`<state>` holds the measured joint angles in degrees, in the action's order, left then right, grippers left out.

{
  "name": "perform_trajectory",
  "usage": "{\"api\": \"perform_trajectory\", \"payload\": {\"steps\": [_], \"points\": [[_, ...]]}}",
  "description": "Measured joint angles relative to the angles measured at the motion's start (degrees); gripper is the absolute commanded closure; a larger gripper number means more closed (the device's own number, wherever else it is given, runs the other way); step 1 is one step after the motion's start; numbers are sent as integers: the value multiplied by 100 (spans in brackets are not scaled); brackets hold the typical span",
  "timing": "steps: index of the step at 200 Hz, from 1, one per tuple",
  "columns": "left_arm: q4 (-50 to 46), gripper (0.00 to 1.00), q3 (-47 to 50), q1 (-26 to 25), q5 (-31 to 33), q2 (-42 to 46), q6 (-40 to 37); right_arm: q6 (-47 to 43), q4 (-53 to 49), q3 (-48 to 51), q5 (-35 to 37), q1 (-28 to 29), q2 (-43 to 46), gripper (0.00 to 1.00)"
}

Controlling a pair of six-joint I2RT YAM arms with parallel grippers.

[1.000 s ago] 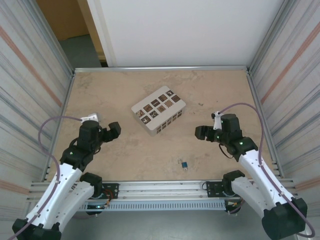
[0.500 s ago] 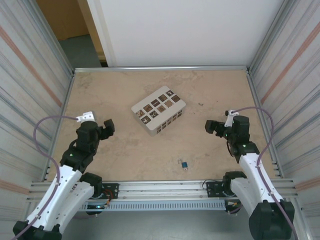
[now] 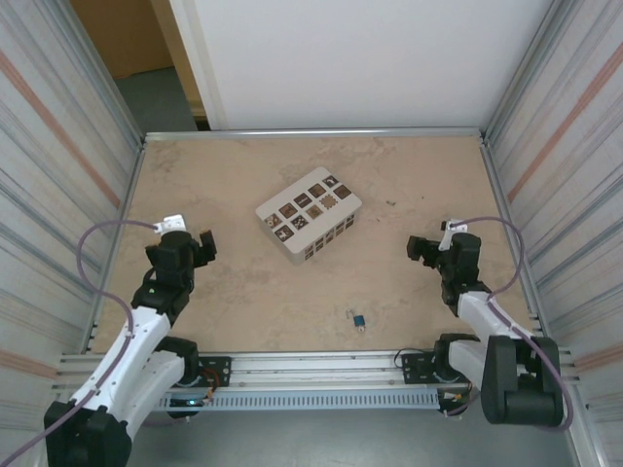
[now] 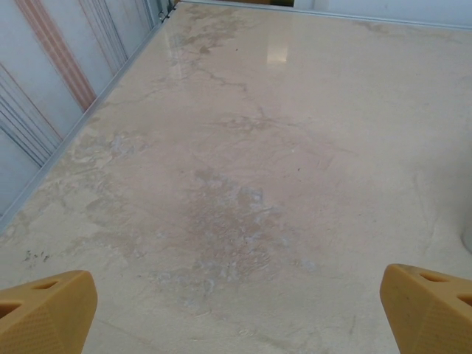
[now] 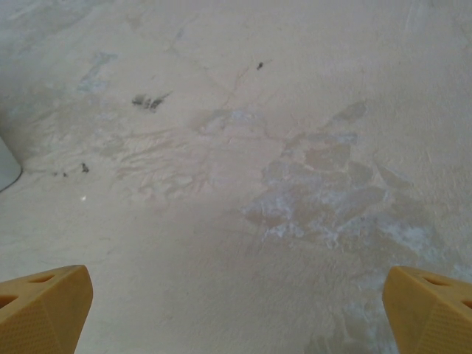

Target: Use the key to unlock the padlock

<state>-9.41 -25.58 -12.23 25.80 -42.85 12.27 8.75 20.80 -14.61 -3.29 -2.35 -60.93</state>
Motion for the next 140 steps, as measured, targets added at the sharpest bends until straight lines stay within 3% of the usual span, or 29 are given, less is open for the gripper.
{"api": "perform_trajectory", "payload": {"steps": [59, 140], "points": [[372, 1, 153, 28, -22, -160, -101, -155, 1720, 0, -153, -4, -953, 1], [625, 1, 280, 66, -68, -315, -297, -332, 3167, 127, -448, -201, -1777, 1]]}}
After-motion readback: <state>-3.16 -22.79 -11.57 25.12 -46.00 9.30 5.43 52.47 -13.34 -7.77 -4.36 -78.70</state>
